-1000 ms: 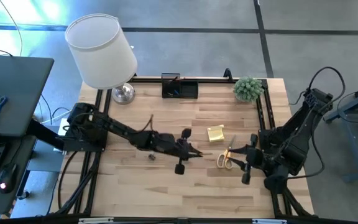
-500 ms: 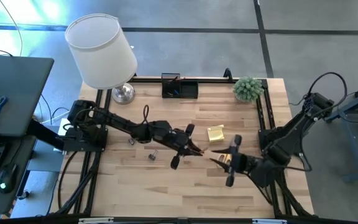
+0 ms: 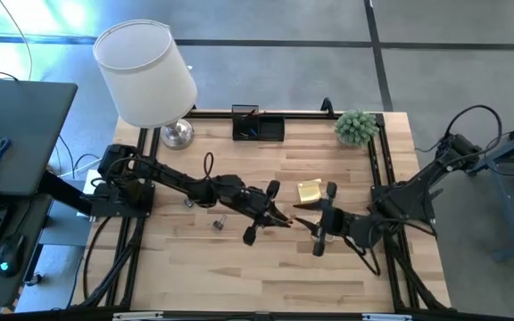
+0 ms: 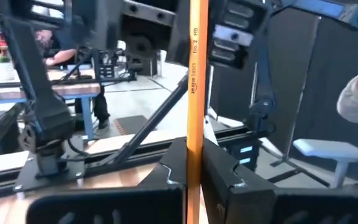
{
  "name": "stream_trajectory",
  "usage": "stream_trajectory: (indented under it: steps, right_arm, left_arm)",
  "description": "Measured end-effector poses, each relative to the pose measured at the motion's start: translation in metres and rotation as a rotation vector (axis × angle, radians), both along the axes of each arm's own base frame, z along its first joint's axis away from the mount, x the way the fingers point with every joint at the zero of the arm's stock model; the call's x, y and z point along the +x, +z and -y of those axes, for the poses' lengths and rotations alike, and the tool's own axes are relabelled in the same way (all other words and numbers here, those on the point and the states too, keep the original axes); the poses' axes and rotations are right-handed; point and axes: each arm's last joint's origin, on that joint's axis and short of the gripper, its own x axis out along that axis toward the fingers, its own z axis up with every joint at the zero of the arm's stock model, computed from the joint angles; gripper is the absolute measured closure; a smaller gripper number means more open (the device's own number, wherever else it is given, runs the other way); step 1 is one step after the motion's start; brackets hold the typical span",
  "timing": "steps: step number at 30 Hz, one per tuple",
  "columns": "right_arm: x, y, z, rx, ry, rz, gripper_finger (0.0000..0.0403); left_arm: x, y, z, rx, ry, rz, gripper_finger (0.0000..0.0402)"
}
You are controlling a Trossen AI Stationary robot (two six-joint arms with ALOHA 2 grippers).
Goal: Pick and place office supplies into organizer
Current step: Put the orange pencil into the black desk organizer
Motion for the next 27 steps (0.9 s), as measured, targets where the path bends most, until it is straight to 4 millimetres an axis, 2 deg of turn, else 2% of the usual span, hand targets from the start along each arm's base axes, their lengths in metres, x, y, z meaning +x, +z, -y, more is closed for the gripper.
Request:
stream_trajectory:
  steps: [4,17,27]
  right_arm:
    - [0.005,0.008,0.0,0.044,0.077,0.056,0.0284]
    - [0.007,0.011,0.001,0.055,0.089,0.08,0.0289]
    - [0.012,0.01,0.007,0.104,0.128,0.069,0.0354]
  left_arm:
    - [0.0,0.0,0.002,0.009,-0.009,-0.001,0.0401]
    - [0.0,0.0,0.001,0.015,-0.006,0.003,0.0401]
    - [0.0,-0.001,0.001,0.014,-0.008,-0.005,0.0401]
